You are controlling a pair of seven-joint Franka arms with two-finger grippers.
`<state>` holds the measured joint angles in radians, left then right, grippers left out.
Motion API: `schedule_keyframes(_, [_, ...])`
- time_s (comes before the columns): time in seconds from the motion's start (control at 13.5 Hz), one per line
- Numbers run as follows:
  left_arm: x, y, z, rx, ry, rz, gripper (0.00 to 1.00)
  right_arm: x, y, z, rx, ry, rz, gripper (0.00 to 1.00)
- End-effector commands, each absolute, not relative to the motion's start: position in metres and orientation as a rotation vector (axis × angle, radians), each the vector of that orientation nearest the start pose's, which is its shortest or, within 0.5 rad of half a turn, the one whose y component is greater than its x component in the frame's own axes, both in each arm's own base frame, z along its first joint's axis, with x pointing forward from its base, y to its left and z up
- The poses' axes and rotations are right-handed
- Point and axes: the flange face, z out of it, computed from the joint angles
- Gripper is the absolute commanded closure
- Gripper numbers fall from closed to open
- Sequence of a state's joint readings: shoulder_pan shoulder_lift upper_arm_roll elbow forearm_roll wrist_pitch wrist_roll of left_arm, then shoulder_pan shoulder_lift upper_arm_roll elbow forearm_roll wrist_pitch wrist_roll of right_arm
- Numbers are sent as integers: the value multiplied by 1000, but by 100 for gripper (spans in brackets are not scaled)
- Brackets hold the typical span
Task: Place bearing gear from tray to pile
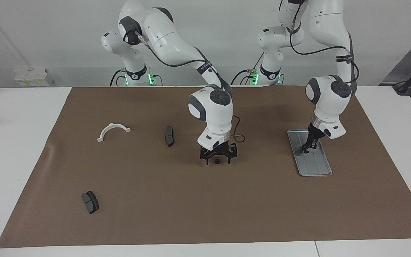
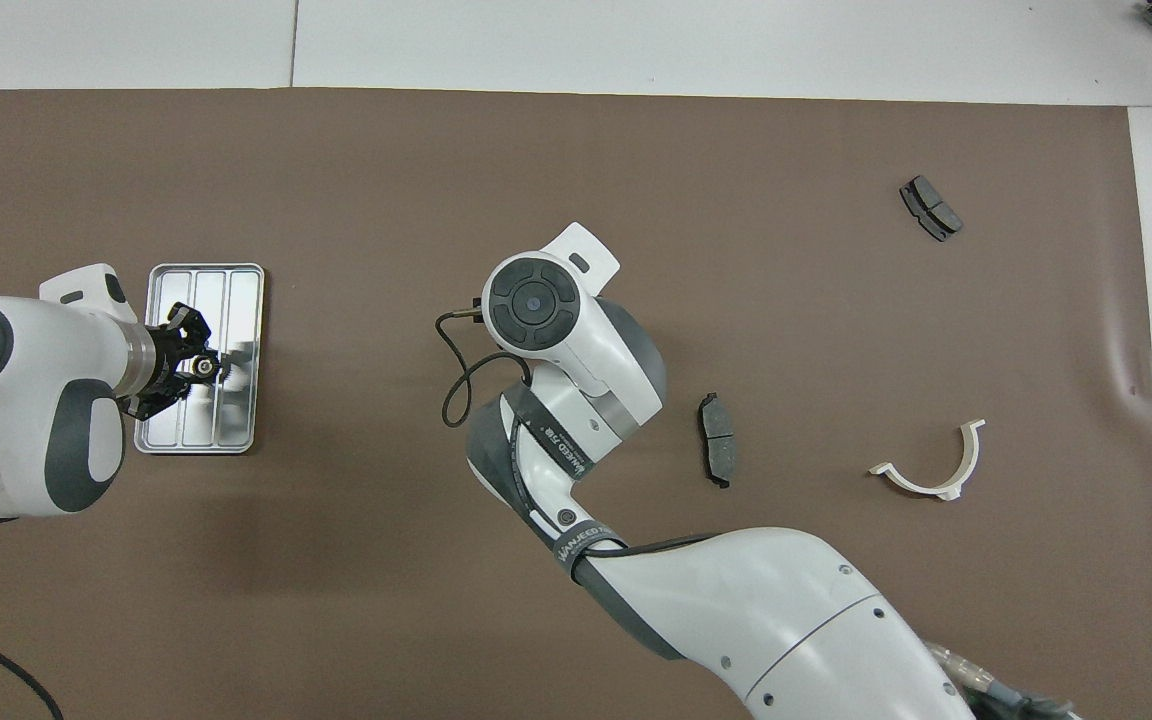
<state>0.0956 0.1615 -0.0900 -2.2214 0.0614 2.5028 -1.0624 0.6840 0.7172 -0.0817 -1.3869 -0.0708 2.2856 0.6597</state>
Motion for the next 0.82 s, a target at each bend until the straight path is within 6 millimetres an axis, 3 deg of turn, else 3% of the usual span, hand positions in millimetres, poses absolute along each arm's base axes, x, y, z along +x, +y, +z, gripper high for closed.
schedule_keyframes(0.0, [575,-4,350,-2807,-1332,-176,100,597,428,301,-3090,-13,-312,0])
schedule_keyframes(0.3, [588,-13,392,-2928,-906,-104,100,590,426,287,-3094,-20,-302,0])
schedule_keyframes(0.45, [592,-19,410,-2934,-860,-85,100,592,428,293,-3090,-23,-313,0])
schedule_keyframes(0.52, [592,-28,410,-2943,-842,-92,100,594,428,296,-3085,-18,-322,8])
schedule_keyframes(0.74, [592,-28,408,-2945,-836,-94,100,597,427,298,-3078,-10,-332,38])
